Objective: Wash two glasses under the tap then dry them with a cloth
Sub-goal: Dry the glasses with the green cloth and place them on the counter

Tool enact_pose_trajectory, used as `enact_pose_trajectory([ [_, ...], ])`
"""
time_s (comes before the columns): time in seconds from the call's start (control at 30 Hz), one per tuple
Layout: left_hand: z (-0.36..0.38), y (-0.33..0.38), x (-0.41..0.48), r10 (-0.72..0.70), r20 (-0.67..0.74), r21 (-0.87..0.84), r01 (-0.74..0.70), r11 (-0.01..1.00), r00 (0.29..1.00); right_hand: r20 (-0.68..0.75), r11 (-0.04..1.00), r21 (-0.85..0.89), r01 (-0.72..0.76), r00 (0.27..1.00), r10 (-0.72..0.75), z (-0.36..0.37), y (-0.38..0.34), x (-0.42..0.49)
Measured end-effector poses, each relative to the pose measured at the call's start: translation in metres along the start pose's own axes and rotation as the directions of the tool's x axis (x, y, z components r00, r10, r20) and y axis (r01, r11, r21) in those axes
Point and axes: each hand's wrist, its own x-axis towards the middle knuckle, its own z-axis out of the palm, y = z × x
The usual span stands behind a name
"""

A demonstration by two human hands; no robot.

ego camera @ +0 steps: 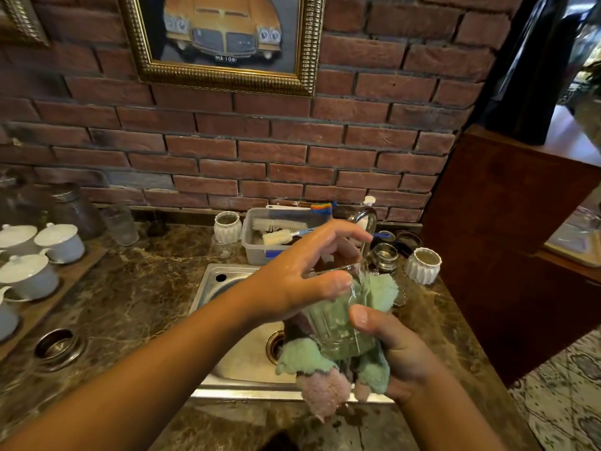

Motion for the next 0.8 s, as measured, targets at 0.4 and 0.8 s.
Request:
enact_pose_trajectory([
  [0.4,0.016,-0.012,0.003,-0.118,-0.266,0.036,0.132,0.991,0.957,-0.340,0.721,-0.692,0.028,0.869,-0.360,0.018,-0.007,0.010],
  [0.8,0.013,-0.017,-0.008,0.057,-0.143,-0.137,-0.076,0.988,0.988,-0.118,0.998,0.032,0.051,0.992,-0.047,0.005,0.007,-0.003],
])
